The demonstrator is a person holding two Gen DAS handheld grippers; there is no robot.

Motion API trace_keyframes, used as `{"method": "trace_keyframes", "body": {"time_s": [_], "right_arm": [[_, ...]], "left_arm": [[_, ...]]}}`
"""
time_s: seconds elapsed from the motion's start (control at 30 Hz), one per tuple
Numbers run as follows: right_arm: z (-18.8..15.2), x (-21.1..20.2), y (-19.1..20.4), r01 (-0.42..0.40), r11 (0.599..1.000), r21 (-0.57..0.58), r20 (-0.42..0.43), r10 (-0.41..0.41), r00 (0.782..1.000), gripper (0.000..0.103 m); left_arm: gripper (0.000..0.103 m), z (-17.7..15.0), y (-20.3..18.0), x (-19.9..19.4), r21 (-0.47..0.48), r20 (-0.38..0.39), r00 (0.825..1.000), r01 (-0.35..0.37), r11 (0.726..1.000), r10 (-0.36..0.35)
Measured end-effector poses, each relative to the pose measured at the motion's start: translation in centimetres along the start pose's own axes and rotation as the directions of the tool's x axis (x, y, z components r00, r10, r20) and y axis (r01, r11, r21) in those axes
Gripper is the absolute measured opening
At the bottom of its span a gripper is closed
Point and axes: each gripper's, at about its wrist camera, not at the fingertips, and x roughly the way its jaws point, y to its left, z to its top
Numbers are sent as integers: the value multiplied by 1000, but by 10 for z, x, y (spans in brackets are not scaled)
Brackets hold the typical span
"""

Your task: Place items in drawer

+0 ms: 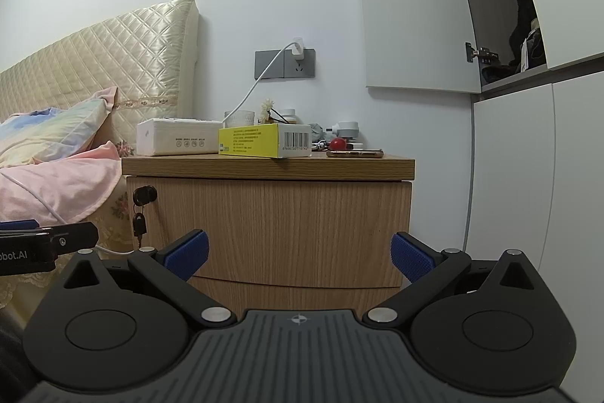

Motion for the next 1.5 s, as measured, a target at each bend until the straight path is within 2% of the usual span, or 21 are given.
{"method": "trace_keyframes", "body": {"time_s": [0.53,0.83,1.03,1.2,1.33,1.5], "right_arm": [[-1,0,-4,6,1000,23,4,-6,1000,103],[-3,-7,-12,3,999,47,21,-4,1000,103],[-4,-12,-14,13,999,41,32,-14,999,103],[-5,-14,-13,-11,999,38,36,9,999,103],[-4,-15,-12,-20,999,36,45,18,999,103],[-4,-19,-12,-37,998,58,62,34,998,103]], "left_arm": [[102,-2,-2,-3,6,16,1000,5,1000,-5],[102,-5,-1,0,55,0,1000,-28,998,28],[102,-4,4,-9,55,25,999,-46,997,45],[102,-7,5,-19,123,52,997,-66,990,60],[102,-4,8,-26,139,69,997,-48,989,39],[102,3,2,-33,204,85,996,-40,978,23]]}}
